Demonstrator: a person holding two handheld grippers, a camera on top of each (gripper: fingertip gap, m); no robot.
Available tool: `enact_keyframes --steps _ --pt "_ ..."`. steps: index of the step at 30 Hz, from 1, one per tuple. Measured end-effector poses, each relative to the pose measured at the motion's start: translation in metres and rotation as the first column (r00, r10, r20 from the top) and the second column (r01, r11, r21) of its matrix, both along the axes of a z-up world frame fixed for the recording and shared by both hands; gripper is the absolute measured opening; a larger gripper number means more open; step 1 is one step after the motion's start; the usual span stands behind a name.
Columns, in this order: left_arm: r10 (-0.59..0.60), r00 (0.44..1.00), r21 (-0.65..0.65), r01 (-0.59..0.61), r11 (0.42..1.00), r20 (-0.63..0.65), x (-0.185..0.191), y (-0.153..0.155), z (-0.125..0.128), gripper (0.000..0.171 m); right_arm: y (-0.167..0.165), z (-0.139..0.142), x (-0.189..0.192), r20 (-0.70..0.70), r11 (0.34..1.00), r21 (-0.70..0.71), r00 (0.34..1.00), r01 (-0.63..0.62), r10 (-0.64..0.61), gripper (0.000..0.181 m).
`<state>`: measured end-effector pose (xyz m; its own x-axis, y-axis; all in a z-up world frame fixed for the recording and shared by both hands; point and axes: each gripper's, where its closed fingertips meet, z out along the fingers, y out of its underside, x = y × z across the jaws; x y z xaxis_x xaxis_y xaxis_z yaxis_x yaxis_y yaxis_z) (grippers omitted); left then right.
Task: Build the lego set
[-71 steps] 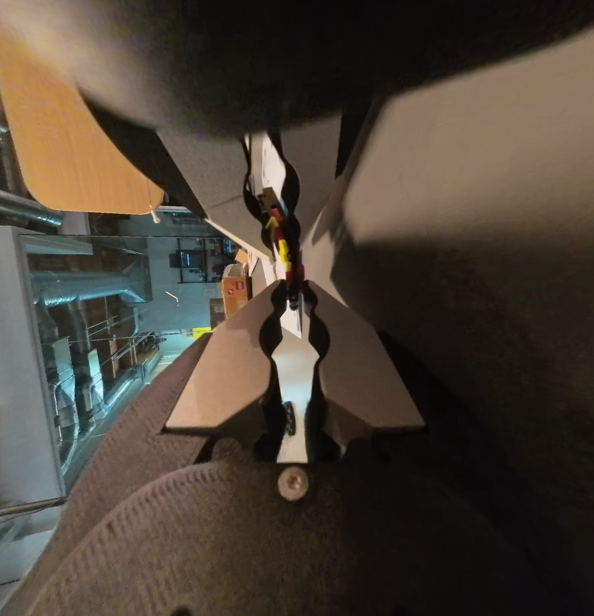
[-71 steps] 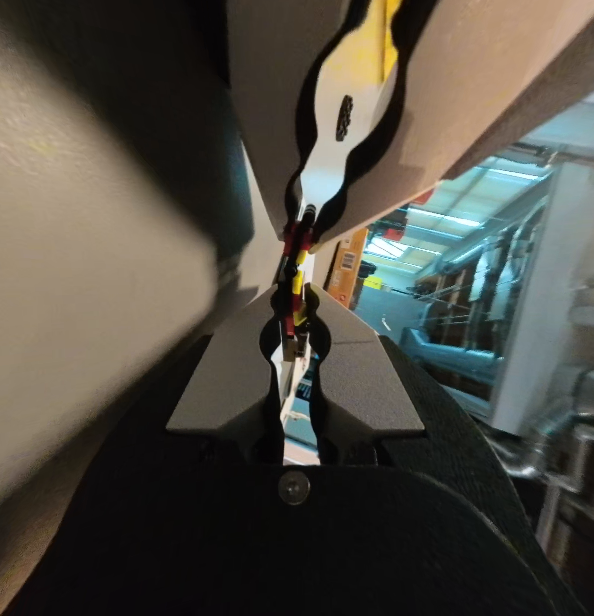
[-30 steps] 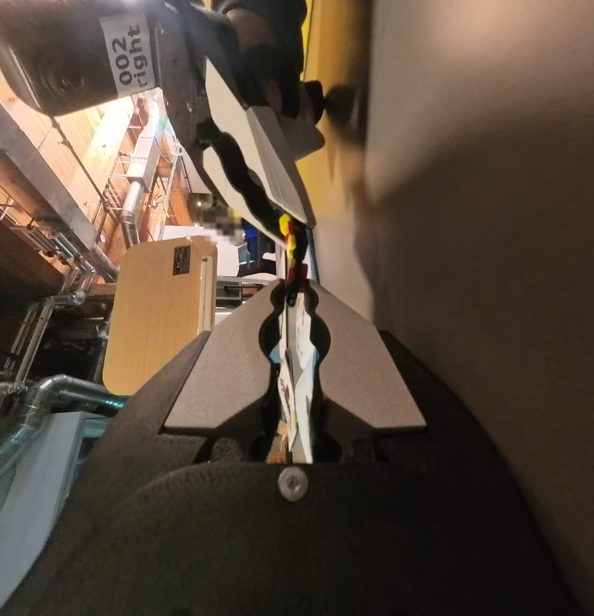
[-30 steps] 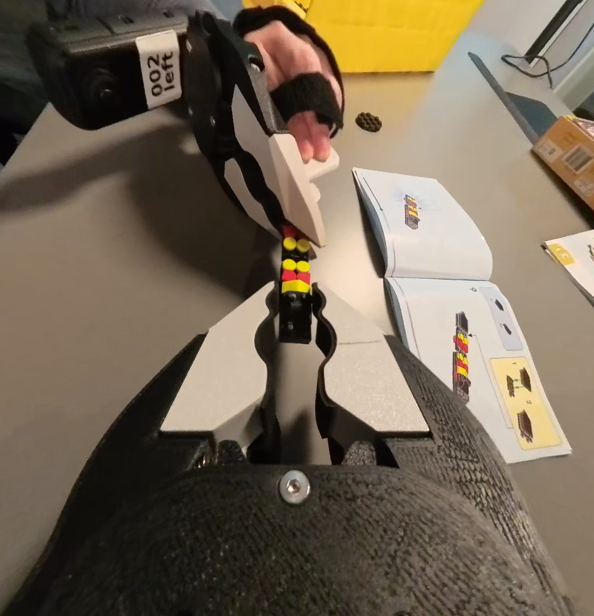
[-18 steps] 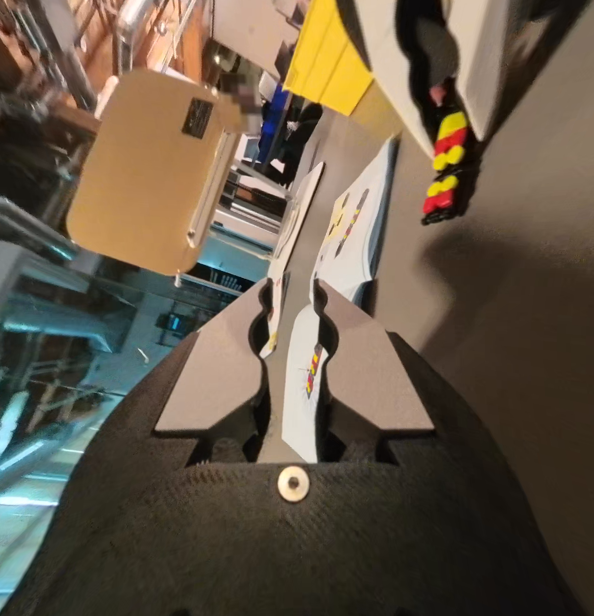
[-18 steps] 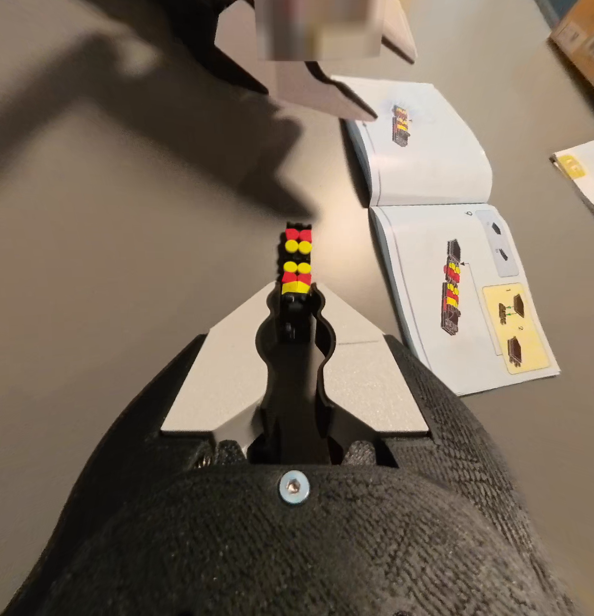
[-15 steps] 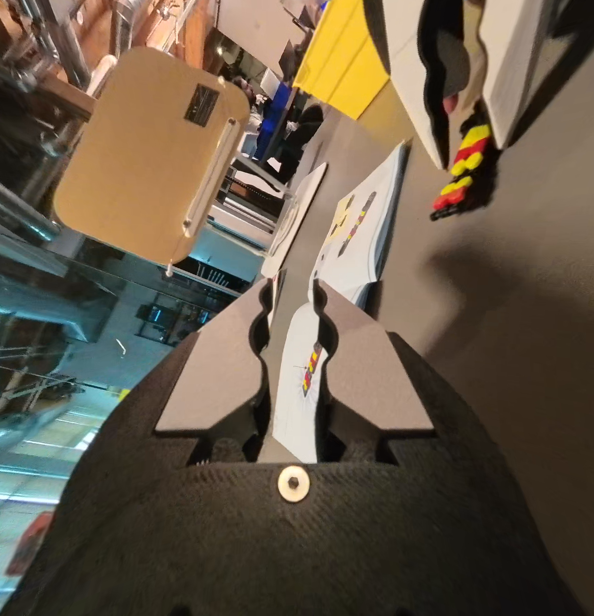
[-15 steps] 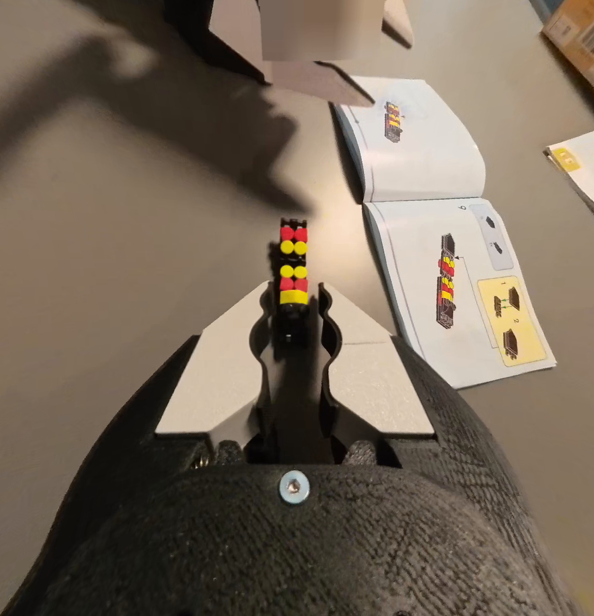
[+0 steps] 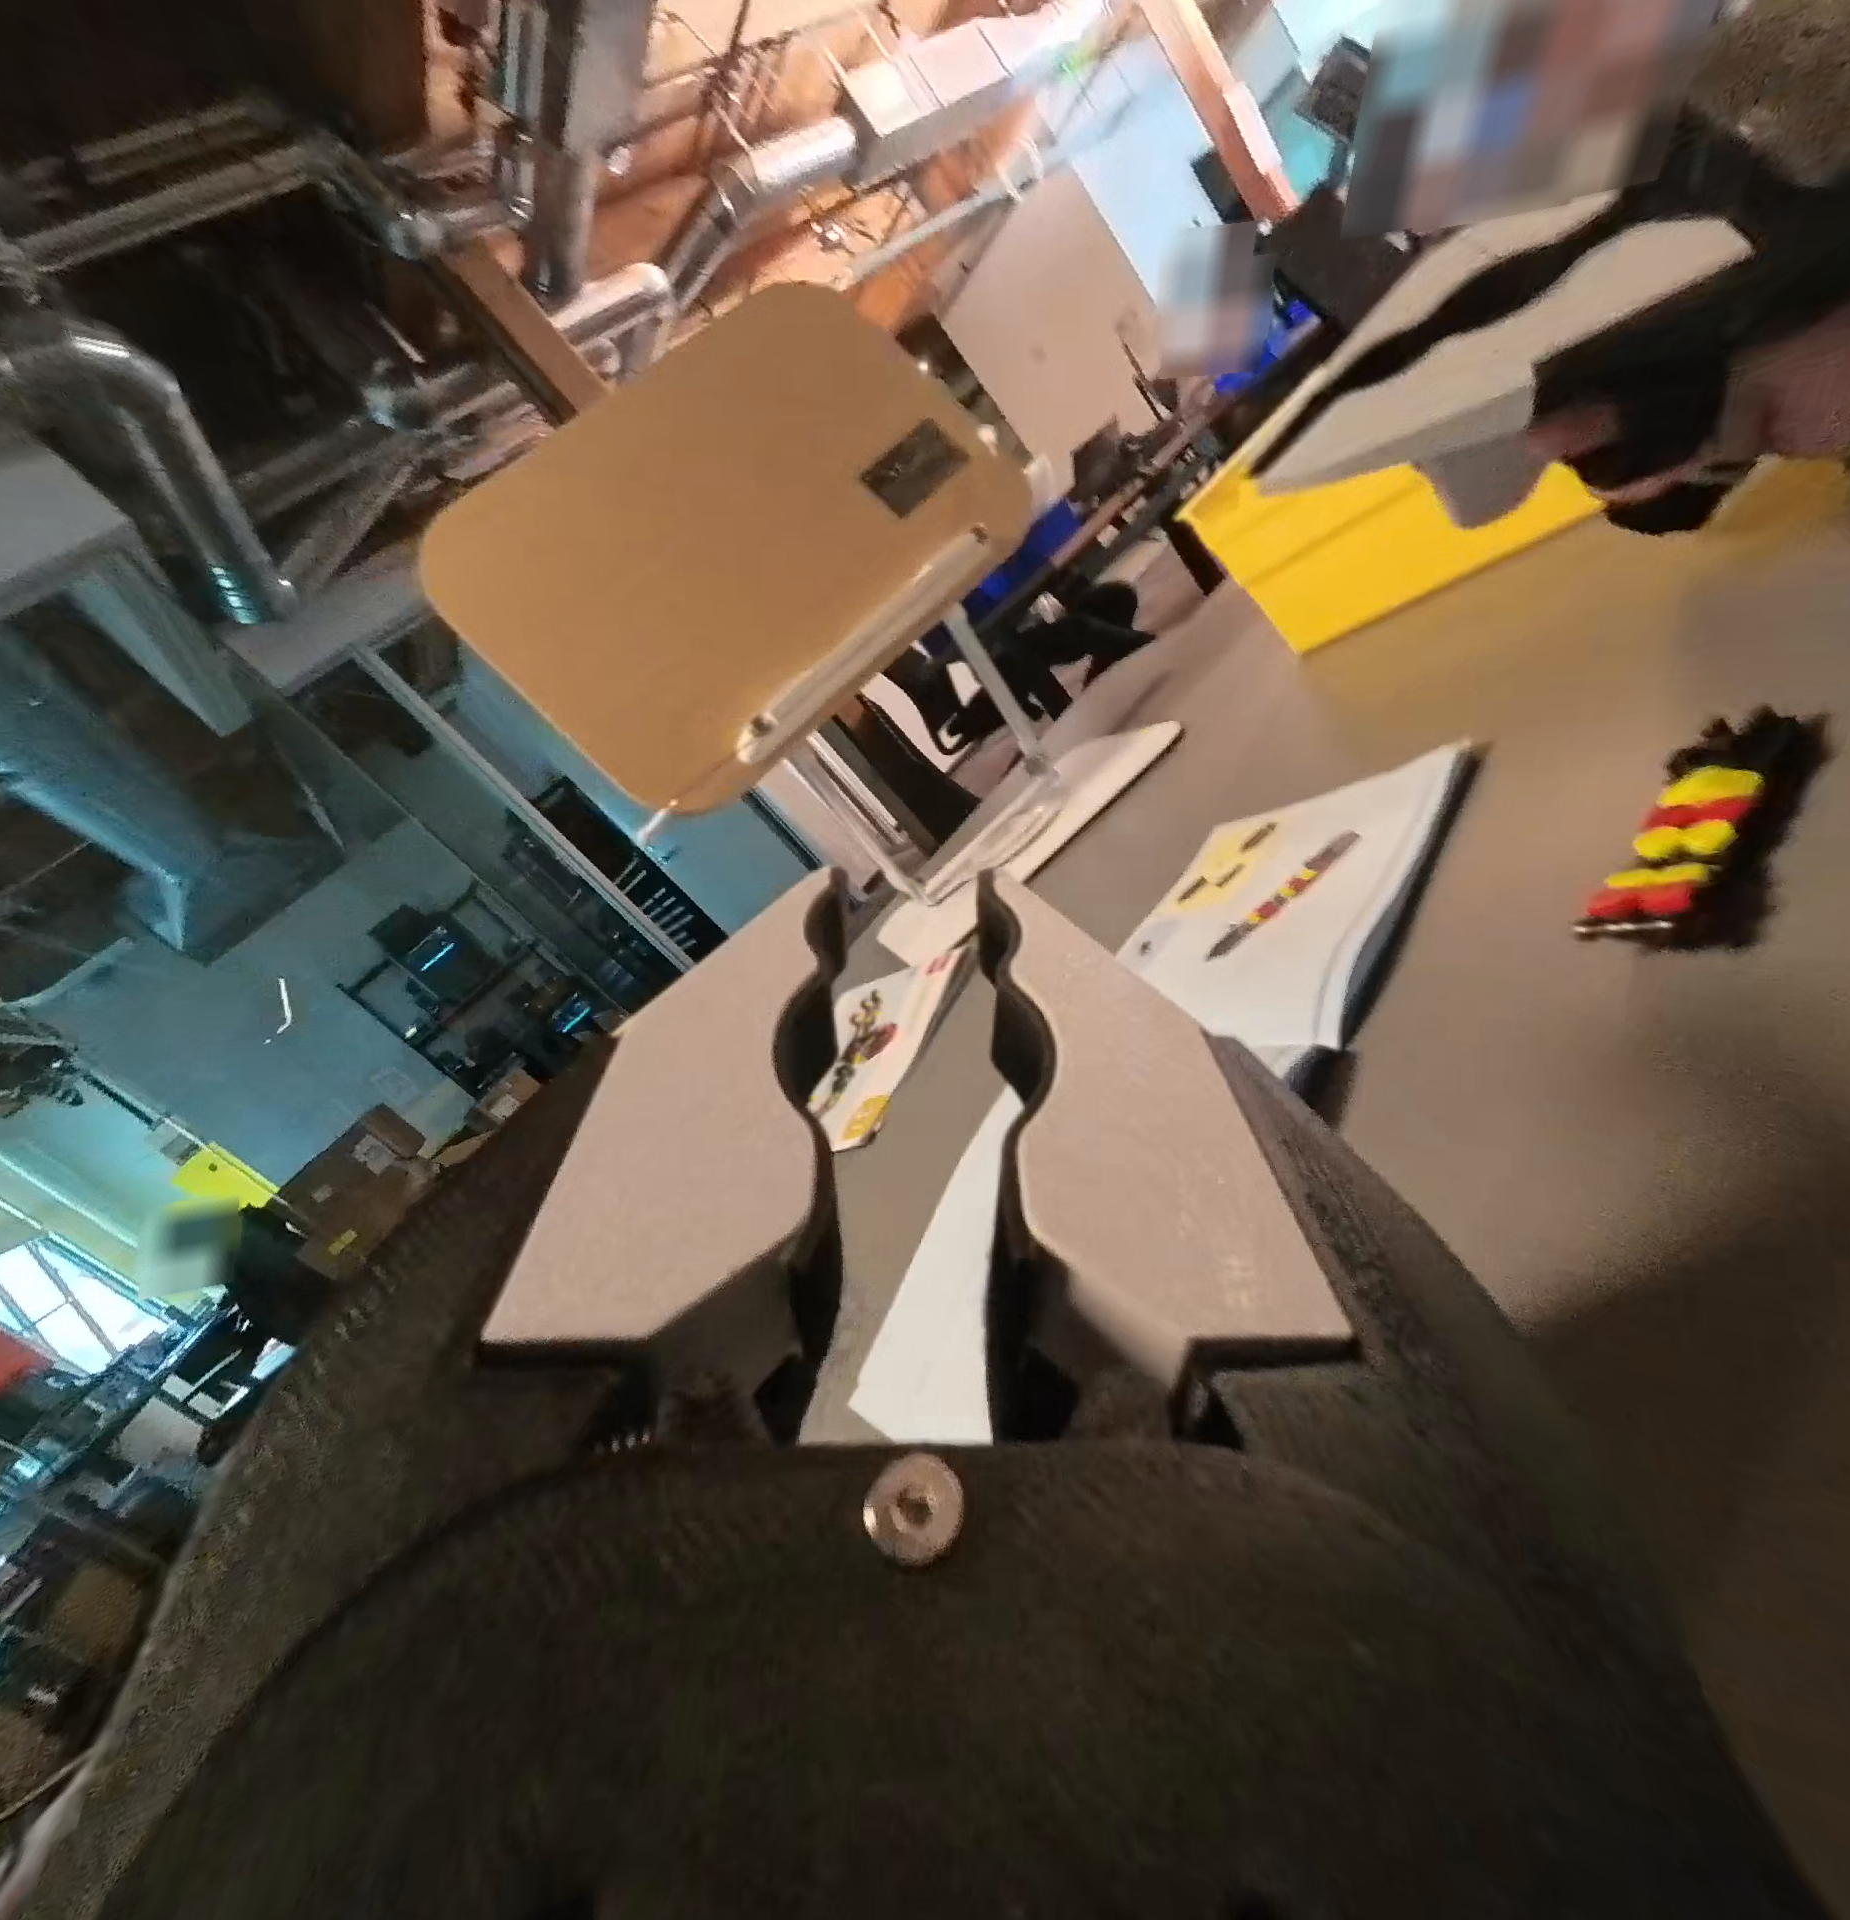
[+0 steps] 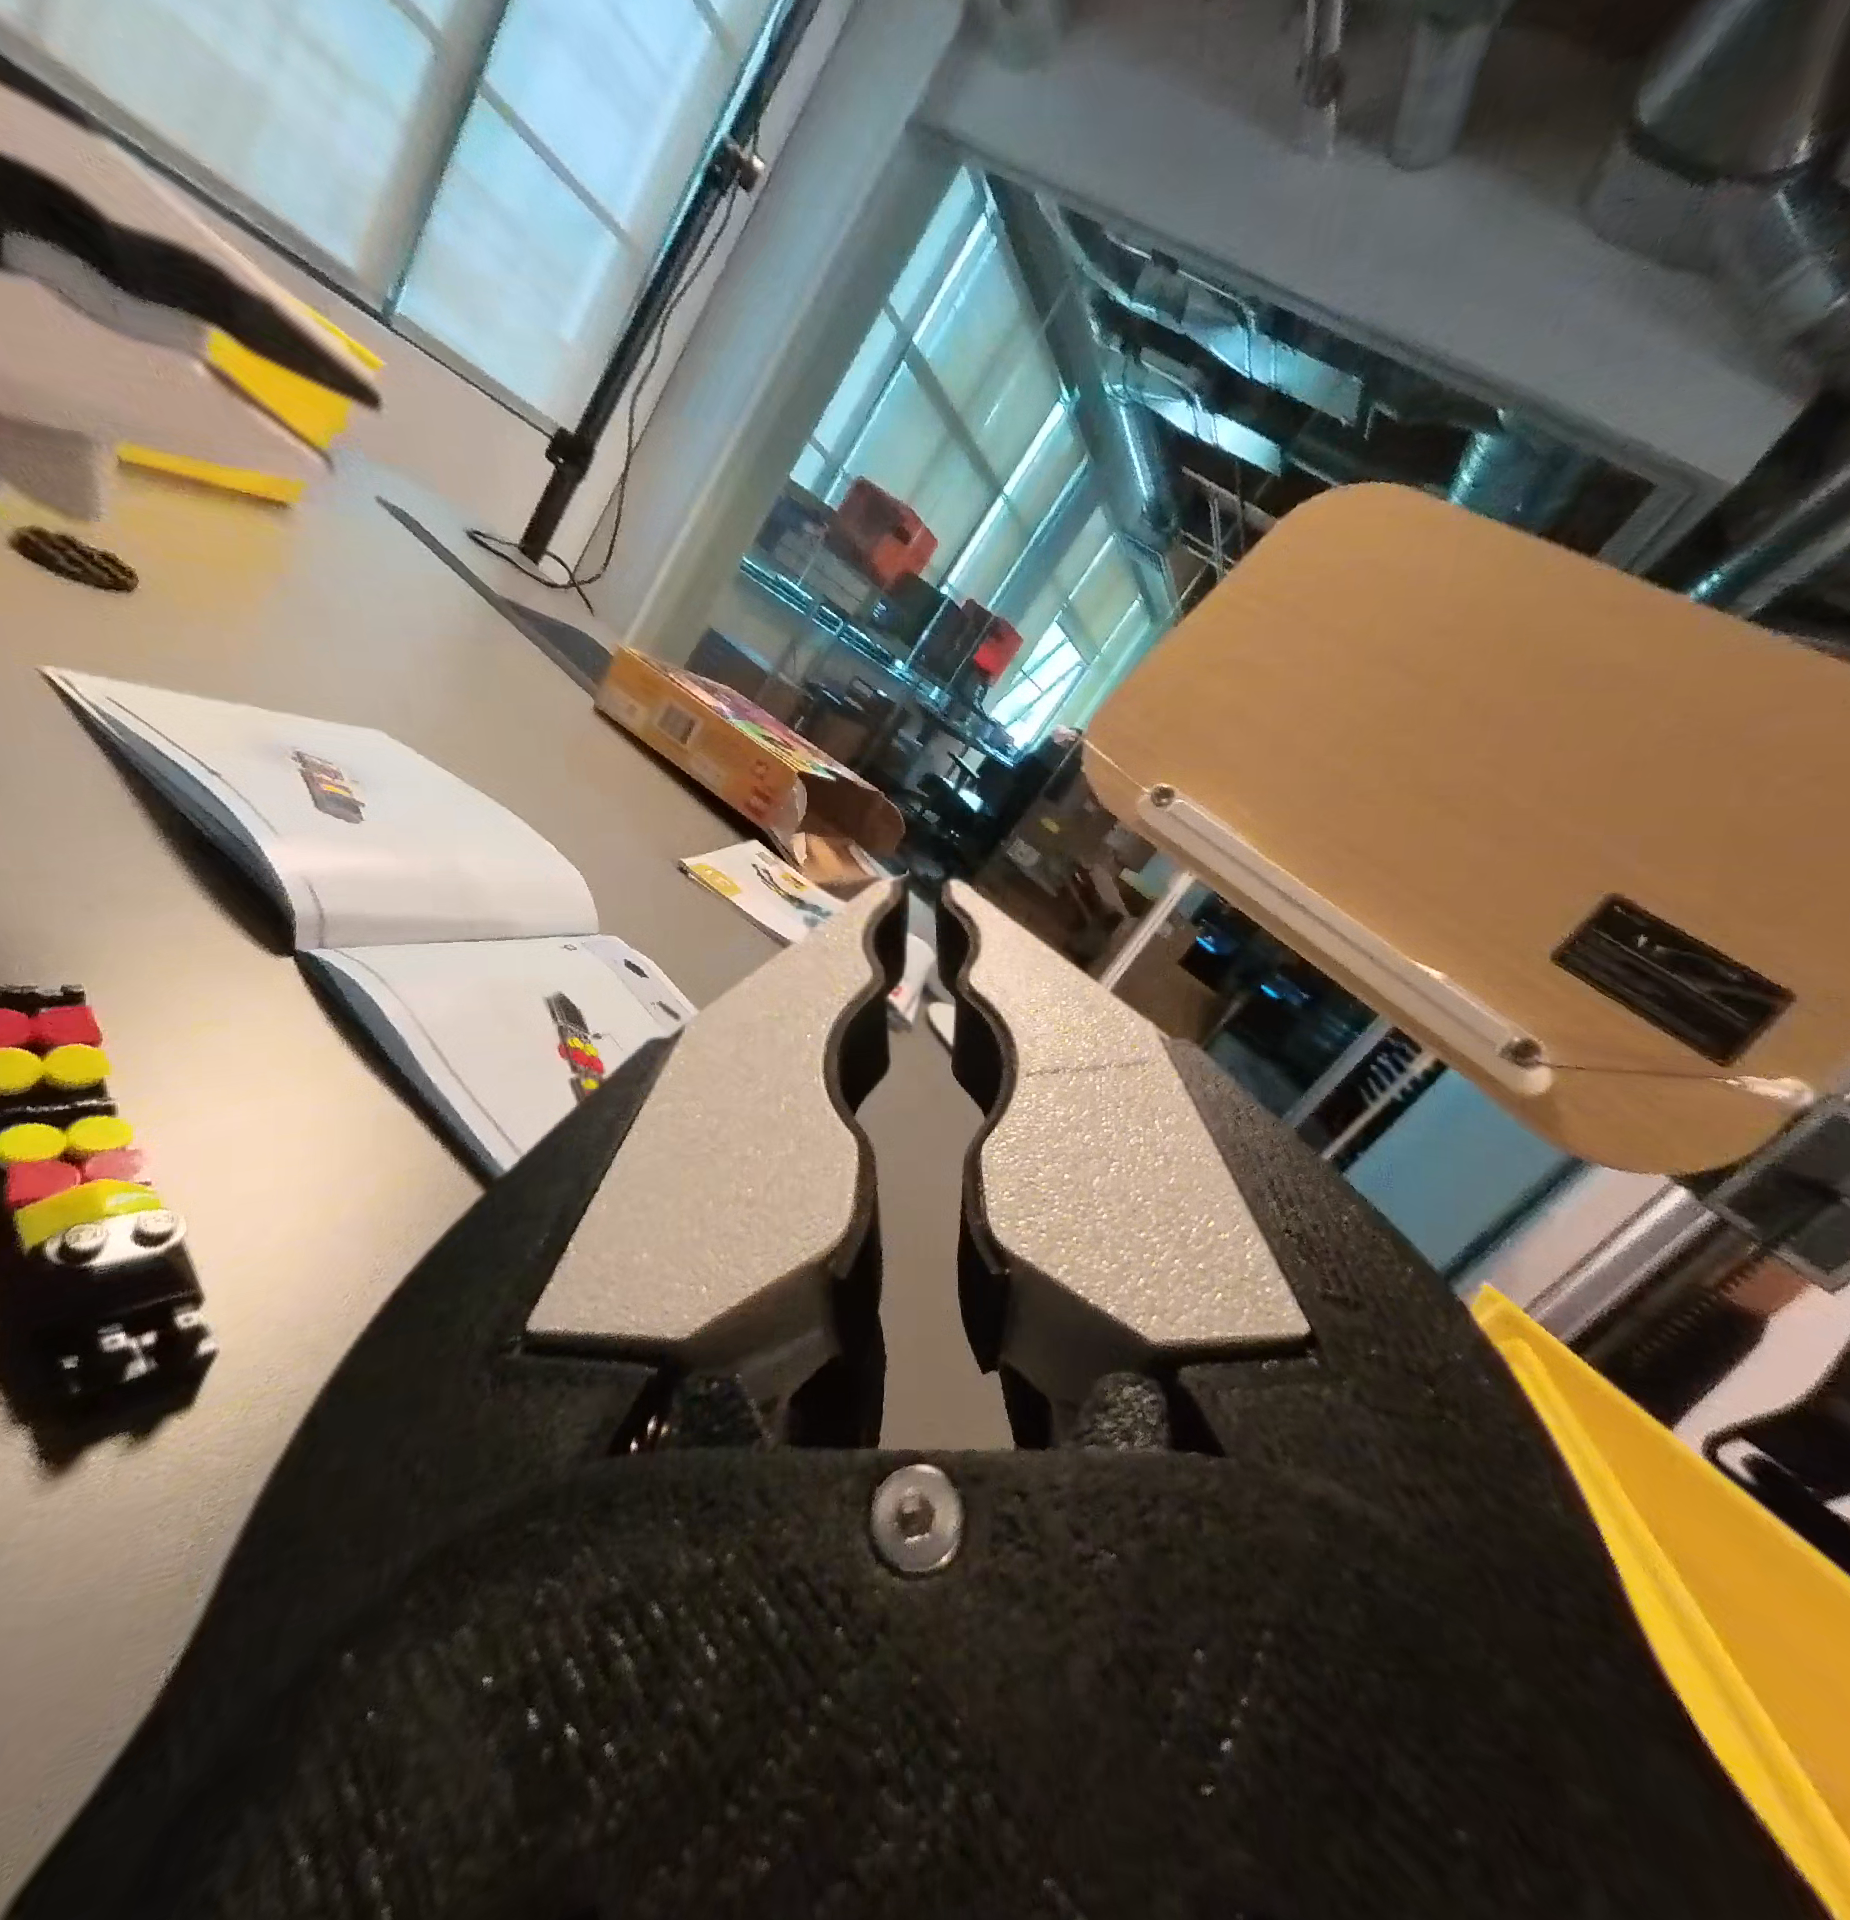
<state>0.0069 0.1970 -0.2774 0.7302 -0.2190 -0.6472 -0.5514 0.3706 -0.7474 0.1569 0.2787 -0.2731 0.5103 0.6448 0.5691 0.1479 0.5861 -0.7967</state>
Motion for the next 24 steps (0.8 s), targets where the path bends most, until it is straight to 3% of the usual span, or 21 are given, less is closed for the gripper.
enact_keyframes --steps 5,24 --pt "0.019 0.999 -0.055 -0.017 0.998 0.043 -0.009 0.01 -0.005 0.025 -0.003 -0.002 0.0 0.034 0.999 0.051 0.999 0.003 -0.005 0.0" --pt "-0.009 1.0 -0.058 0.009 0.998 -0.007 -0.002 0.008 -0.011 0.017 -0.015 -0.013 -0.012 0.13 0.992 0.122 0.992 -0.022 0.006 0.0"
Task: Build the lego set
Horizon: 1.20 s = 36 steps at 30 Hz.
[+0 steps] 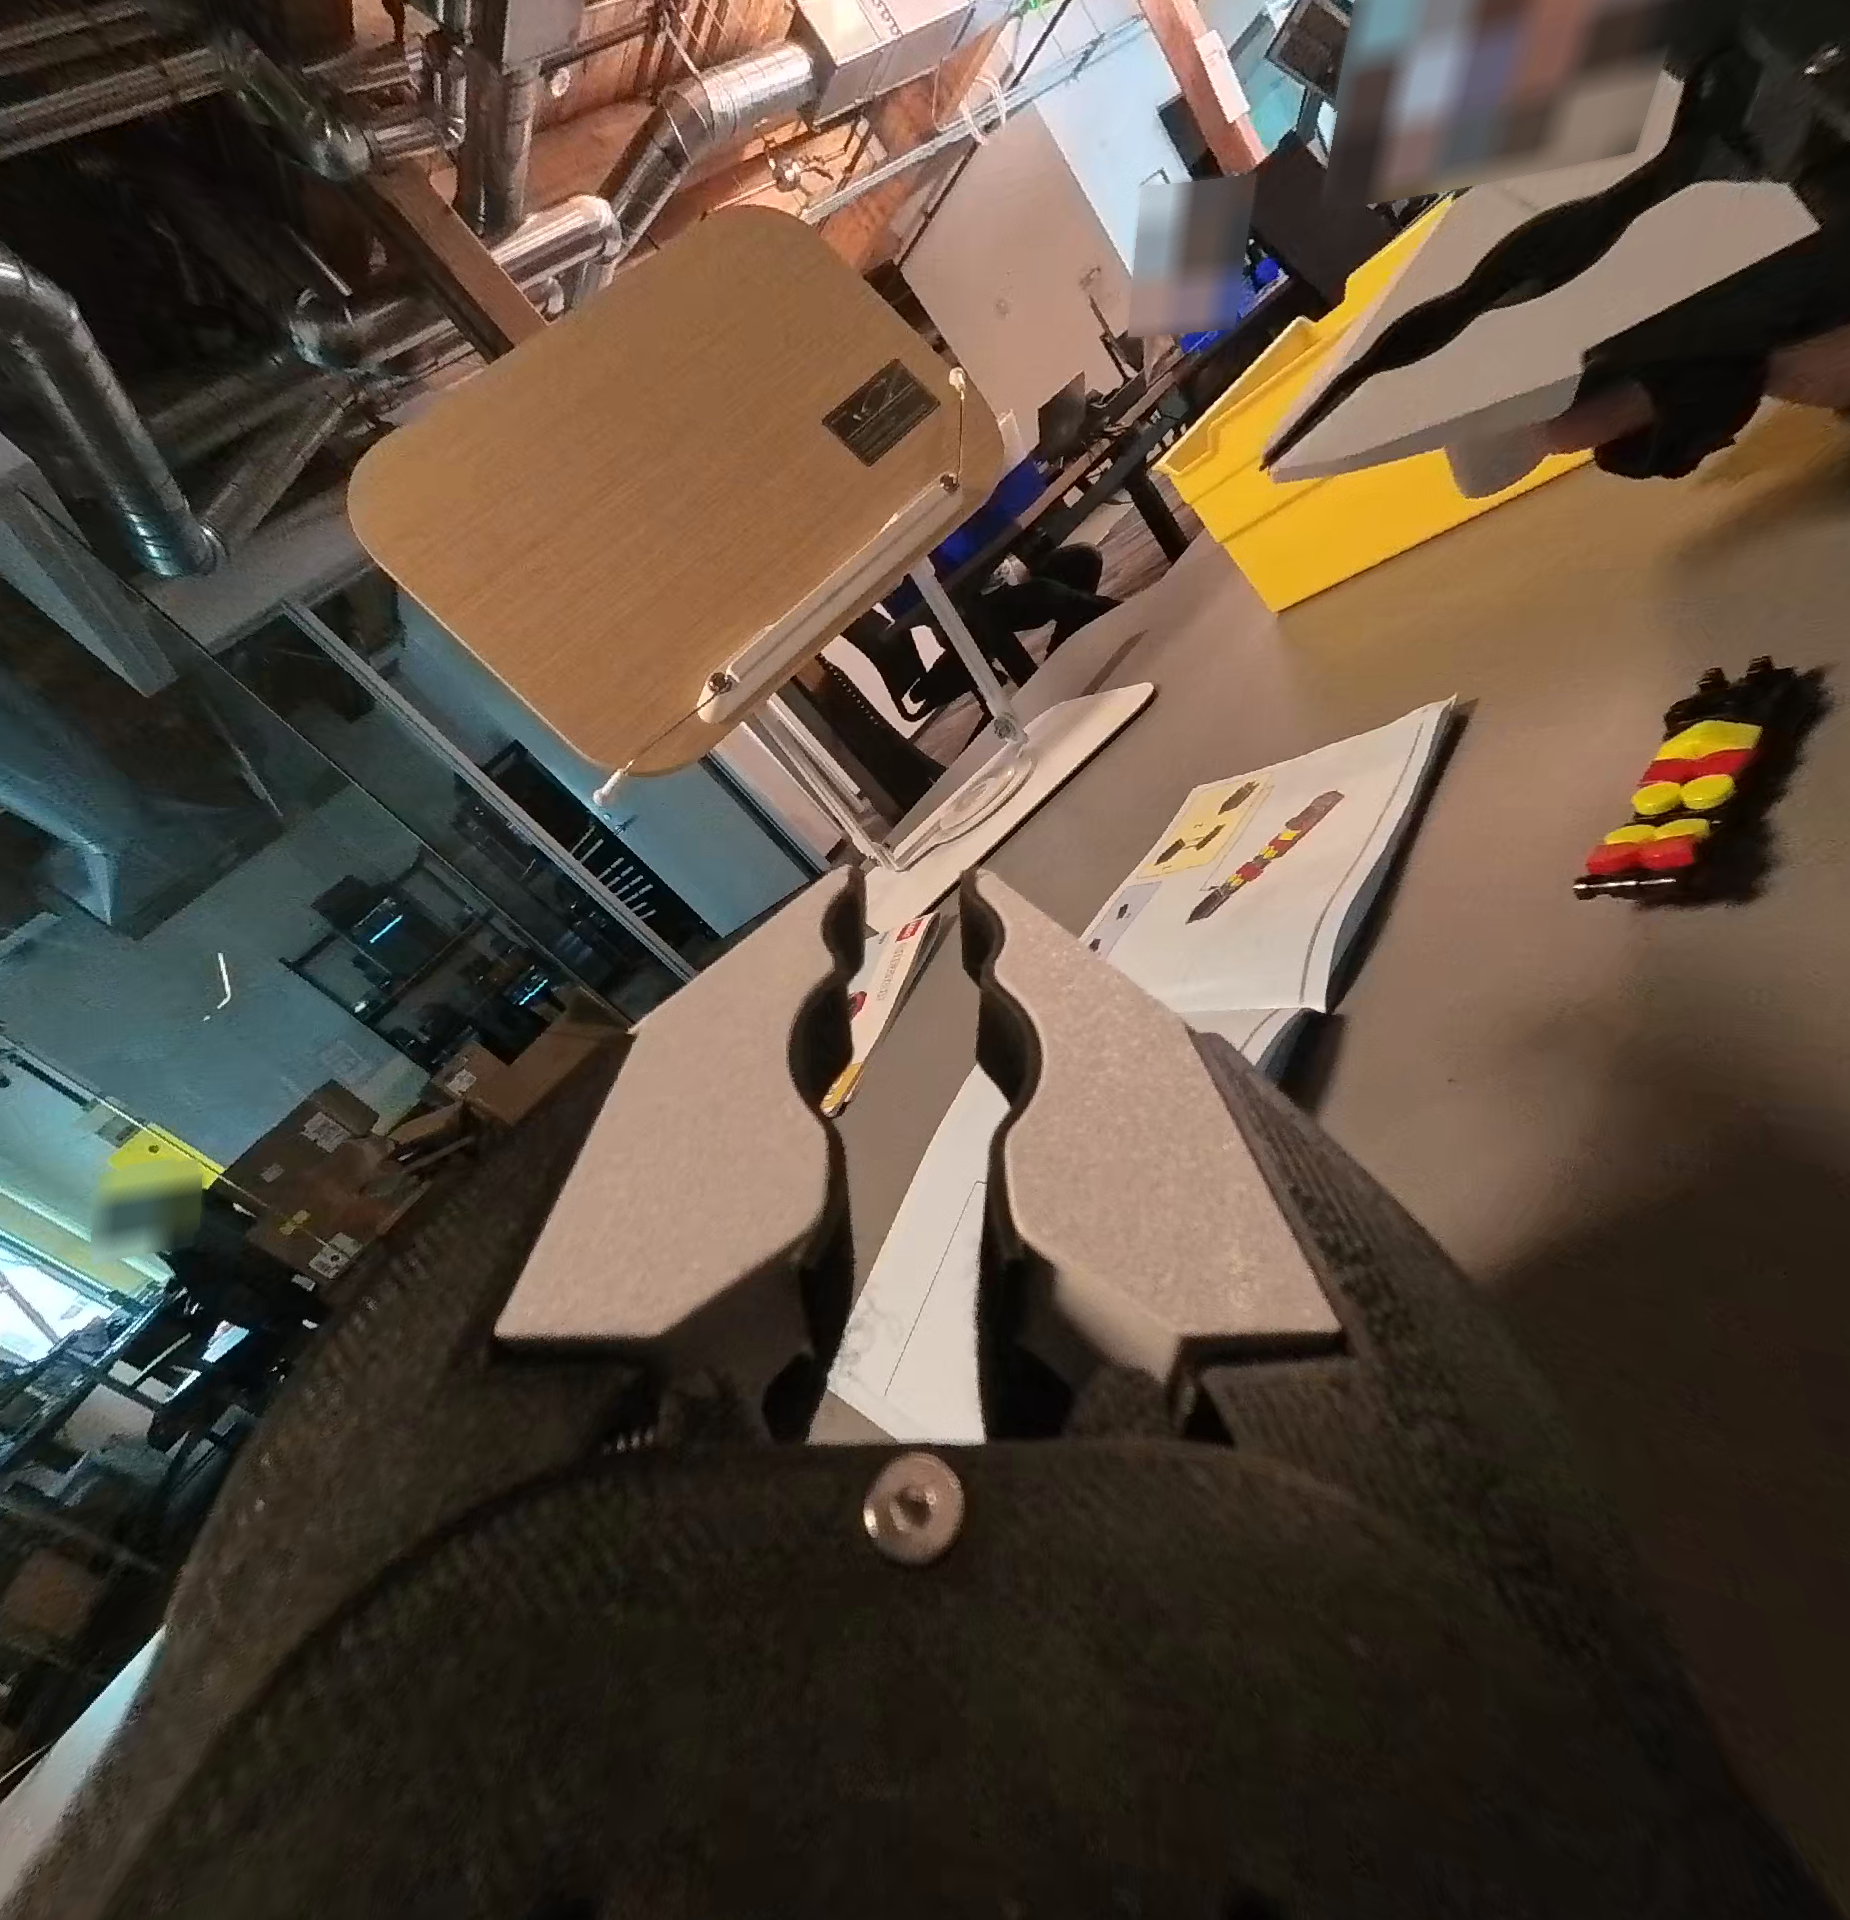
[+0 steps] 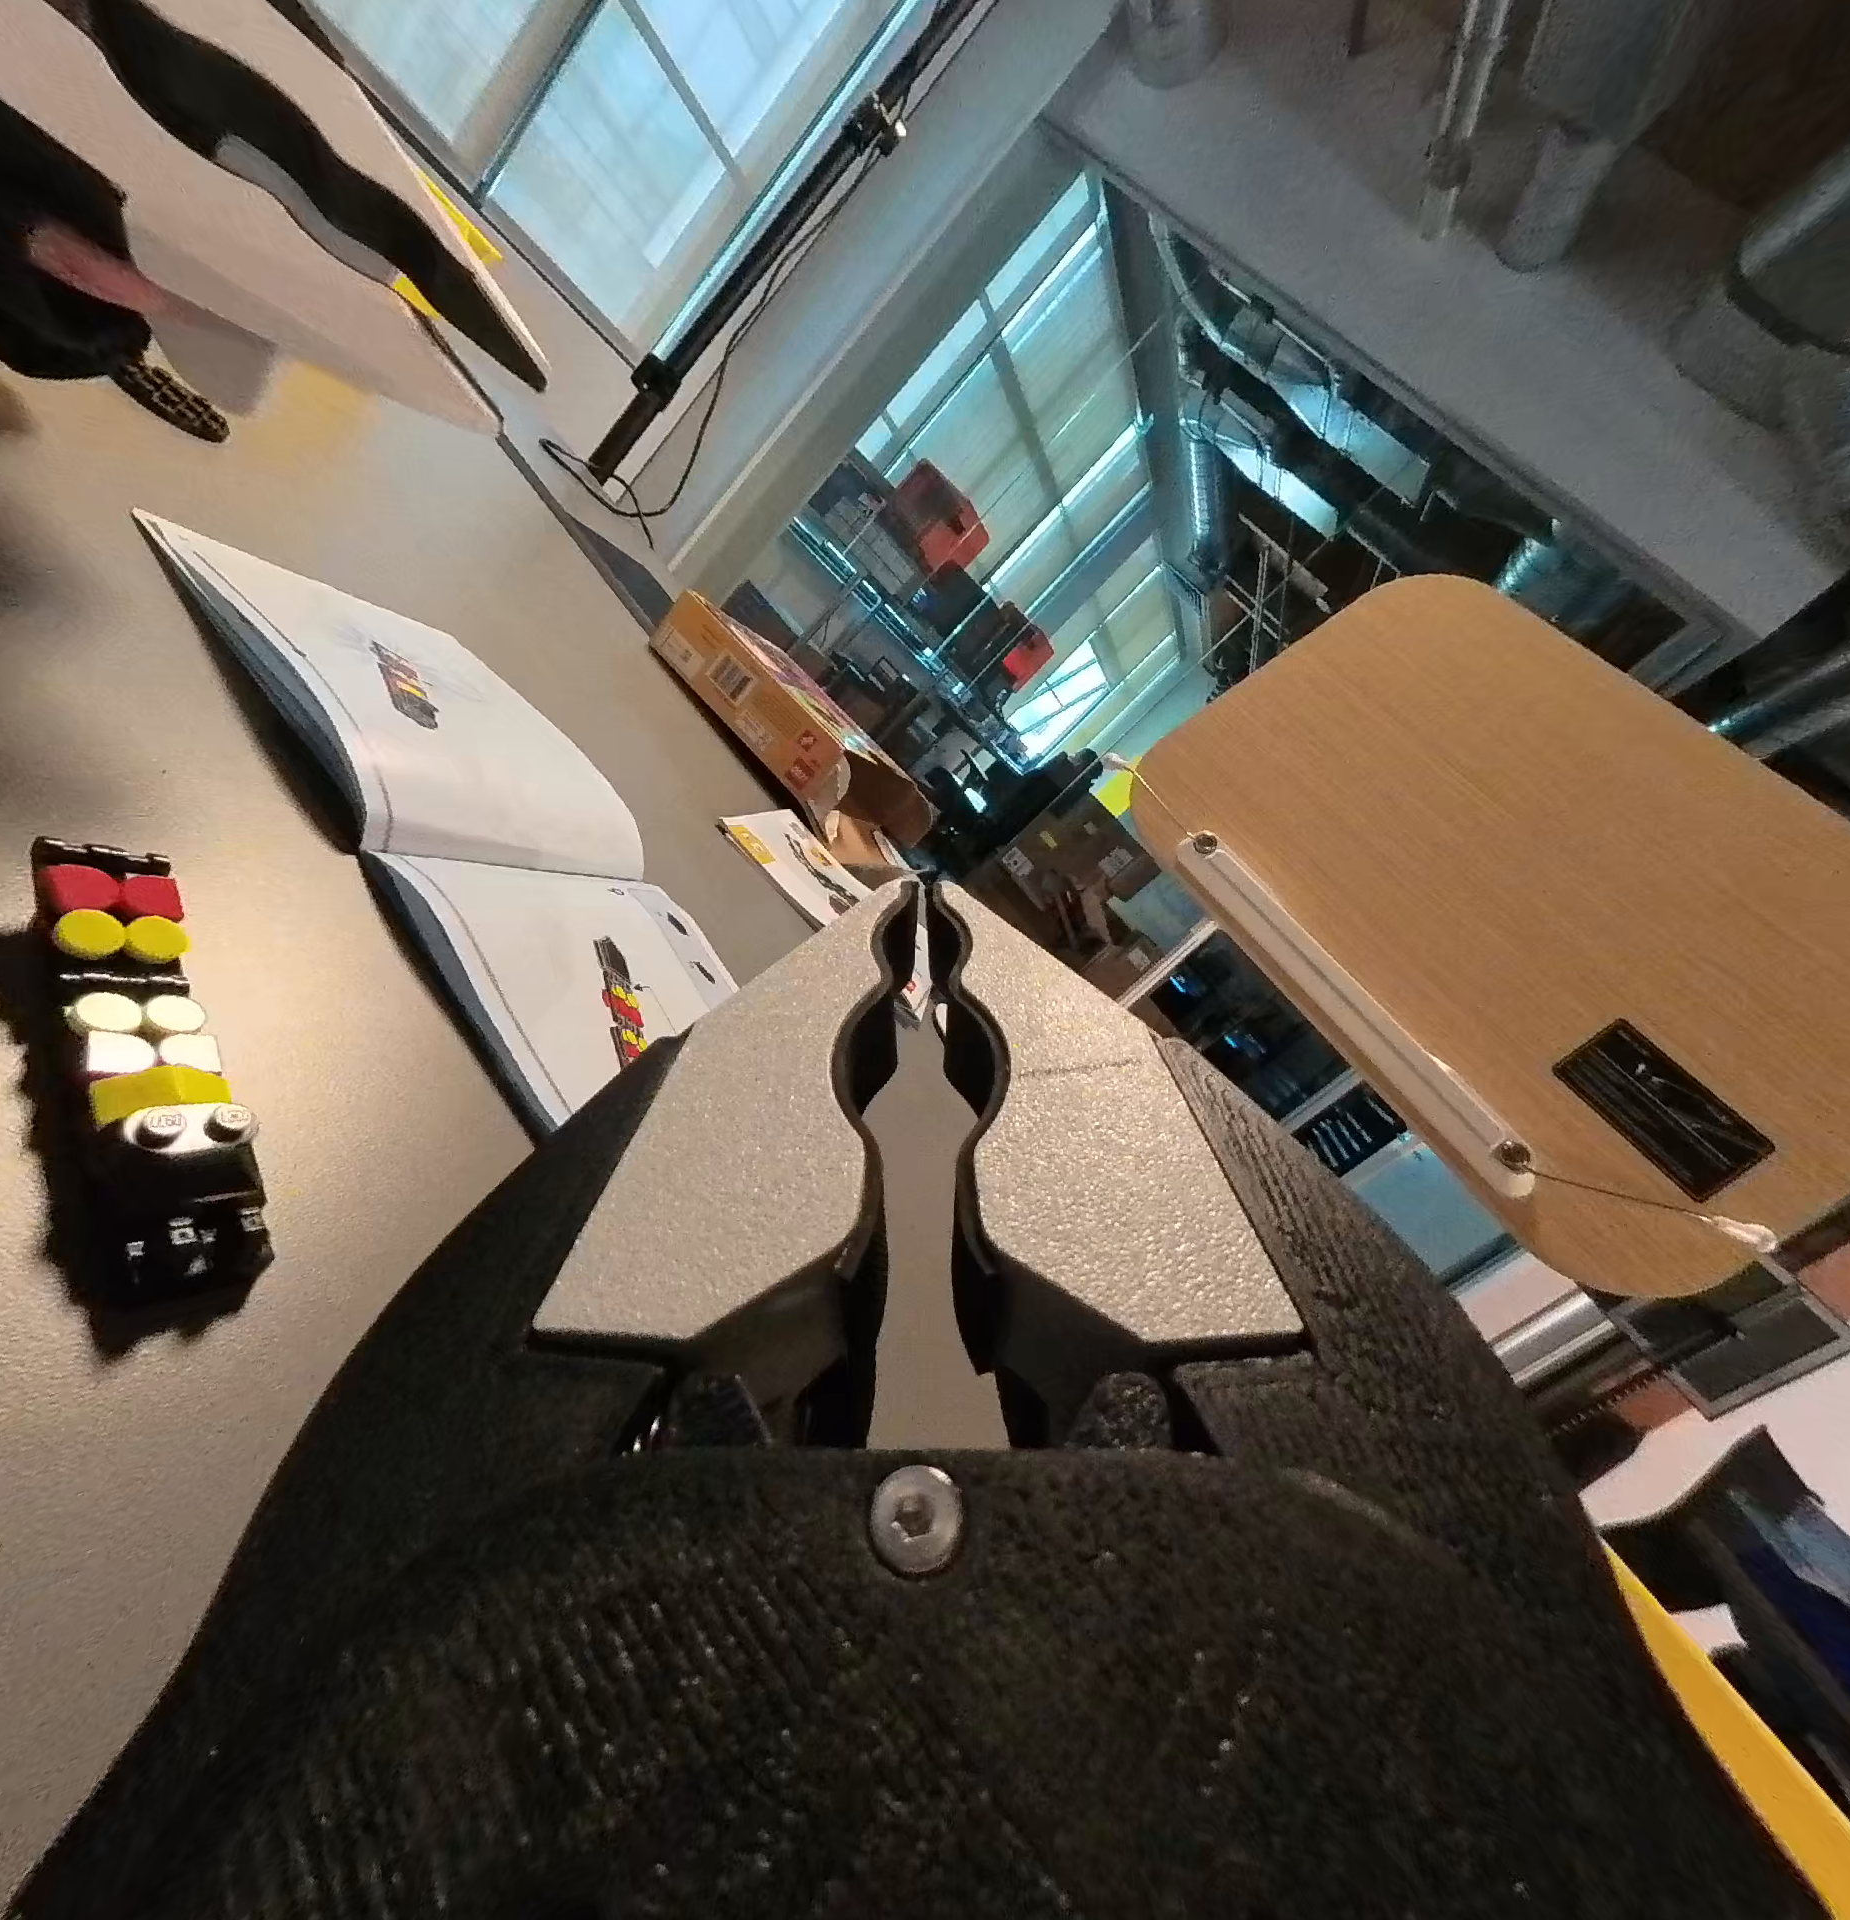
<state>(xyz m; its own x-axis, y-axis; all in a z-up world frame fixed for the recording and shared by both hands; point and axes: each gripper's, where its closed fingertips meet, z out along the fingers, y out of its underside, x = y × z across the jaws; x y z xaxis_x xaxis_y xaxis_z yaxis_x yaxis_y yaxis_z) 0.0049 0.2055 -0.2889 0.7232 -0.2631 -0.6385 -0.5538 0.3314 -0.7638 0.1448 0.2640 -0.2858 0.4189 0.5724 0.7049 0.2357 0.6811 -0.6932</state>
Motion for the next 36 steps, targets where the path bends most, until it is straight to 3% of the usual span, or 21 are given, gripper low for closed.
enact_keyframes --steps 8,13,27,36 --pt "-0.006 1.0 0.065 0.006 0.998 0.004 0.0 -0.008 0.01 0.0 -0.007 -0.005 -0.005 0.047 0.999 0.048 0.999 -0.013 0.011 0.0" --pt "-0.01 1.0 0.052 0.01 0.999 -0.005 0.002 -0.007 0.007 0.0 -0.016 -0.011 -0.012 0.11 0.993 0.113 0.994 -0.037 0.024 0.0" --pt "-0.021 0.999 0.043 0.022 0.999 -0.041 0.008 -0.005 0.002 0.0 -0.018 -0.013 -0.013 0.119 0.993 0.107 0.992 -0.045 0.032 0.0" --pt "0.002 1.0 0.034 -0.001 0.999 -0.026 0.009 0.004 0.002 0.0 0.007 -0.018 -0.007 0.133 0.992 0.099 0.987 0.083 -0.096 0.0"
